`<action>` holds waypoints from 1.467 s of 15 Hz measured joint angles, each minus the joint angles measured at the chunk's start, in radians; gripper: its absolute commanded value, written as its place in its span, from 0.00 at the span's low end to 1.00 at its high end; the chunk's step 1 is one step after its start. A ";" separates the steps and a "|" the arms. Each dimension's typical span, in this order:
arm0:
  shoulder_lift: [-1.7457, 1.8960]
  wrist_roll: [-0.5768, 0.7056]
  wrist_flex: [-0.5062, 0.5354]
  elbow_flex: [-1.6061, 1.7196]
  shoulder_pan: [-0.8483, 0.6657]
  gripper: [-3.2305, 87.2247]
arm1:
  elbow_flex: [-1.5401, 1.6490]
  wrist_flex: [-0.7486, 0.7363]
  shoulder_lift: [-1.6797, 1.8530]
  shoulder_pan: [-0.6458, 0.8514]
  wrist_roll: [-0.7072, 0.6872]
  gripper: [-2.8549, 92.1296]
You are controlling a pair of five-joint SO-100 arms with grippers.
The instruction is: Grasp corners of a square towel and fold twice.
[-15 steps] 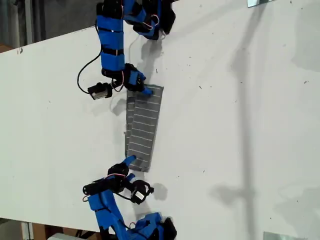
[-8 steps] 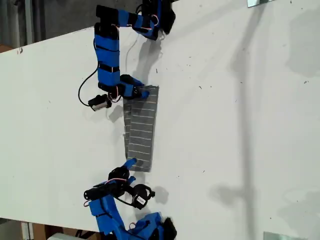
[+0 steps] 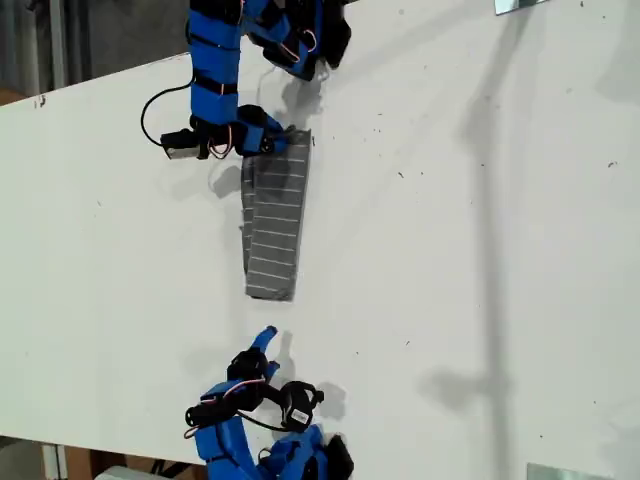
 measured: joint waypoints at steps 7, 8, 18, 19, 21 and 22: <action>0.204 -0.120 -0.278 0.390 0.083 0.40 | 0.175 0.229 0.738 -0.183 0.339 0.03; 0.206 -0.120 -0.321 0.434 0.074 0.41 | 0.158 0.227 0.736 -0.190 0.336 0.03; 0.189 -0.055 -0.499 0.566 -0.077 0.42 | -0.996 0.207 -0.360 -0.166 -0.132 0.03; 0.189 -0.061 -0.499 0.566 -0.077 0.42 | -1.103 0.210 -0.457 -0.166 -0.169 0.03; 0.187 -0.067 -0.499 0.566 -0.077 0.42 | -1.169 0.170 -0.534 -0.166 -0.238 0.03; 0.187 -0.075 -0.499 0.566 -0.077 0.42 | -1.170 0.127 -0.546 -0.166 -0.267 0.03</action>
